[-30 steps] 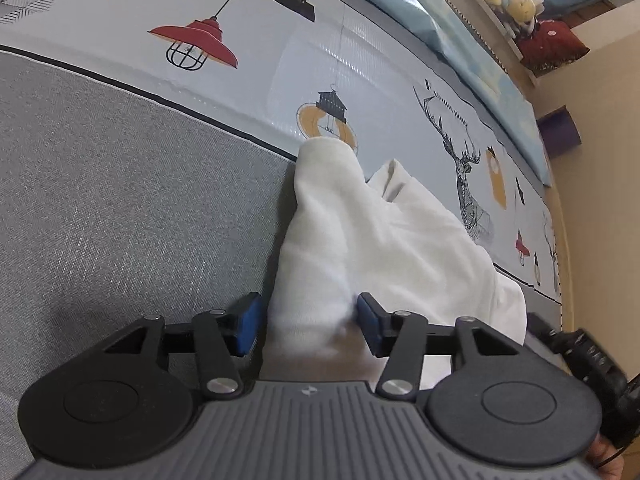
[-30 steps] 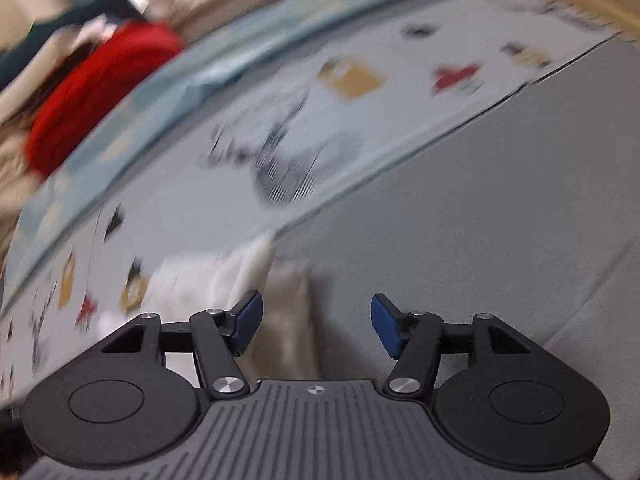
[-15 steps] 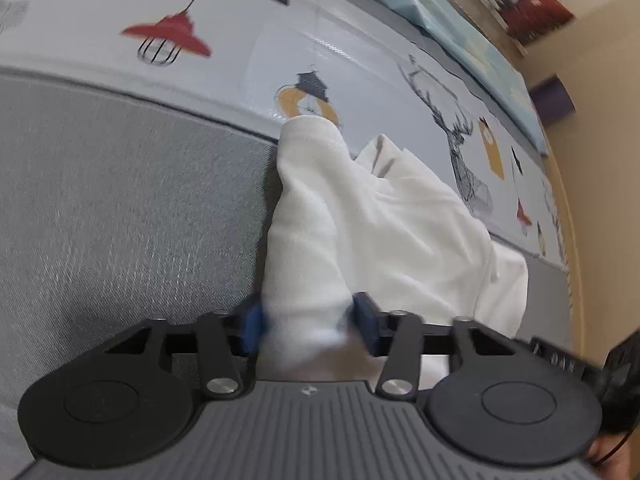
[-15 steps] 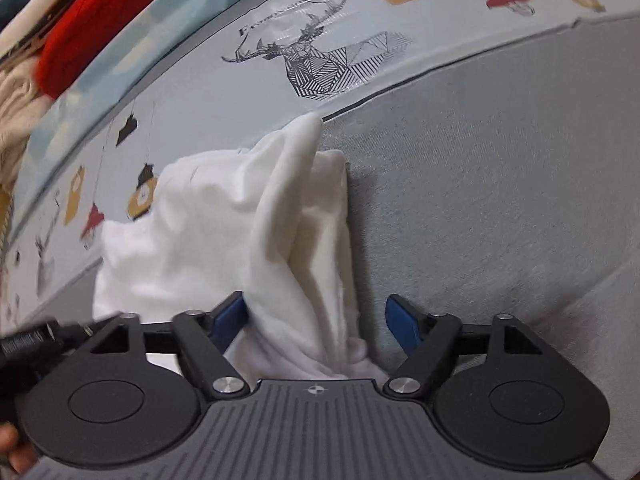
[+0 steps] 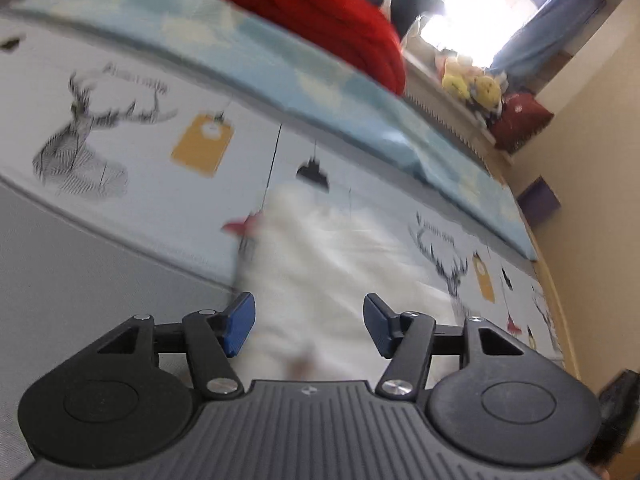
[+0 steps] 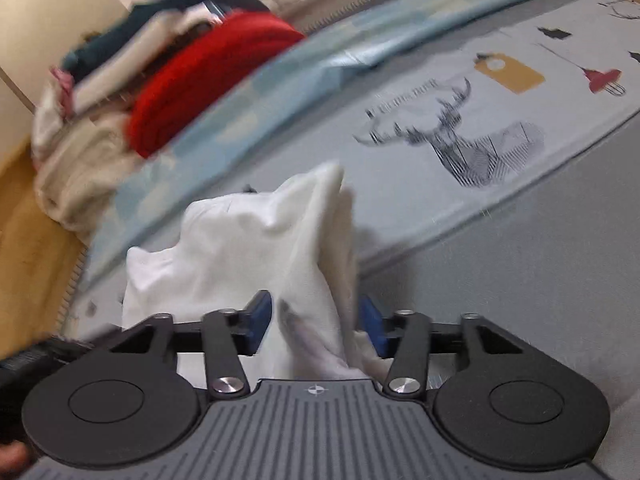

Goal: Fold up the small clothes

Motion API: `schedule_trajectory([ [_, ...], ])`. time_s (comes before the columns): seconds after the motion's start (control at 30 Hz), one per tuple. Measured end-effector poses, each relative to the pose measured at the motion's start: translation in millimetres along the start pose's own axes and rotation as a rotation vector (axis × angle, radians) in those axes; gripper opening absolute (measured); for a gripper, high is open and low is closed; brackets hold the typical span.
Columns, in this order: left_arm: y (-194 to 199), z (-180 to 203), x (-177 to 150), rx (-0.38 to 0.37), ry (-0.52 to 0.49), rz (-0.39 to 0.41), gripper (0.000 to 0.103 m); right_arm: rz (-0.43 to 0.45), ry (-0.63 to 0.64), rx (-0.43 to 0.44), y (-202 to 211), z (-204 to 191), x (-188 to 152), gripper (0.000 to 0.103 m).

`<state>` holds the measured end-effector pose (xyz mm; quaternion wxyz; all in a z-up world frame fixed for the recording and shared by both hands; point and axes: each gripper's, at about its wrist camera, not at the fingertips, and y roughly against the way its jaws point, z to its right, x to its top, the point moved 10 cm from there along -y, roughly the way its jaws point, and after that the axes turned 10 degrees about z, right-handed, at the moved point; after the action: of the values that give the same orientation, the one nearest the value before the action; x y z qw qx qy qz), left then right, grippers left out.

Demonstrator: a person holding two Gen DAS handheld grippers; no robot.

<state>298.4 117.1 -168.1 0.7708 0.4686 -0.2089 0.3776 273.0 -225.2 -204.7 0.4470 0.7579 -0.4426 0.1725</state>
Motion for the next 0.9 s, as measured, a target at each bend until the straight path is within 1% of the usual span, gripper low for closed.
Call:
schedule_trajectory([
  [0.07, -4, -9, -16, 0.010, -0.009, -0.091, 0.064, -0.050, 0.029, -0.008, -4, 0, -9, 0.053],
  [0.13, -9, -17, -33, 0.042, -0.048, -0.158, 0.064, -0.114, 0.047, 0.009, -3, -3, -23, 0.052],
  [0.17, -13, -21, -45, 0.061, -0.071, -0.210, 0.063, -0.154, 0.068, -0.004, -4, -2, -31, 0.052],
  [0.2, -17, -28, -59, 0.096, -0.098, -0.277, 0.061, -0.186, 0.095, -0.041, -5, 3, -40, 0.051],
  [0.23, -20, -40, -78, 0.148, -0.136, -0.350, 0.059, -0.208, 0.119, -0.100, -5, 12, -48, 0.050],
  [0.27, -21, -47, -91, 0.193, -0.175, -0.397, 0.058, -0.224, 0.124, -0.148, -7, 21, -51, 0.045],
  [0.3, -20, -45, -92, 0.196, -0.211, -0.381, 0.058, -0.235, 0.105, -0.176, -6, 29, -53, 0.039],
  [0.37, -12, -39, -91, 0.205, -0.241, -0.357, 0.058, -0.227, 0.082, -0.176, -1, 32, -49, 0.039],
  [0.43, -5, -38, -97, 0.211, -0.266, -0.372, 0.058, -0.208, 0.097, -0.139, 5, 26, -44, 0.039],
  [0.47, -2, -39, -102, 0.221, -0.289, -0.385, 0.059, -0.219, 0.116, -0.109, 7, 22, -46, 0.039],
  [0.5, 1, -41, -107, 0.232, -0.318, -0.391, 0.063, -0.253, 0.144, -0.107, 8, 22, -53, 0.038],
  [0.53, 6, -42, -109, 0.245, -0.354, -0.388, 0.066, -0.295, 0.186, -0.155, 10, 30, -63, 0.038],
  [0.57, 12, -44, -109, 0.260, -0.383, -0.381, 0.068, -0.324, 0.223, -0.218, 12, 41, -70, 0.043],
  [0.6, 20, -43, -107, 0.274, -0.414, -0.369, 0.067, -0.334, 0.247, -0.282, 18, 51, -73, 0.042],
  [0.63, 30, -40, -103, 0.297, -0.461, -0.345, 0.067, -0.306, 0.248, -0.319, 26, 57, -68, 0.042],
  [0.67, 42, -36, -98, 0.321, -0.513, -0.302, 0.066, -0.256, 0.235, -0.330, 36, 59, -59, 0.042],
  [0.7, 55, -30, -88, 0.337, -0.559, -0.246, 0.068, -0.192, 0.219, -0.324, 47, 57, -46, 0.042],
  [0.73, 67, -24, -81, 0.341, -0.581, -0.201, 0.070, -0.121, 0.212, -0.296, 61, 51, -34, 0.043],
  [0.77, 81, -18, -73, 0.334, -0.585, -0.154, 0.078, -0.053, 0.218, -0.253, 76, 40, -23, 0.044],
  [0.8, 96, -11, -65, 0.320, -0.577, -0.101, 0.087, 0.012, 0.238, -0.210, 93, 28, -14, 0.050],
  [0.83, 113, -3, -59, 0.308, -0.566, -0.044, 0.090, 0.071, 0.266, -0.178, 110, 16, -9, 0.054],
  [0.9, 141, 13, -57, 0.281, -0.549, 0.032, 0.090, 0.171, 0.326, -0.118, 146, -5, -8, 0.078],
])
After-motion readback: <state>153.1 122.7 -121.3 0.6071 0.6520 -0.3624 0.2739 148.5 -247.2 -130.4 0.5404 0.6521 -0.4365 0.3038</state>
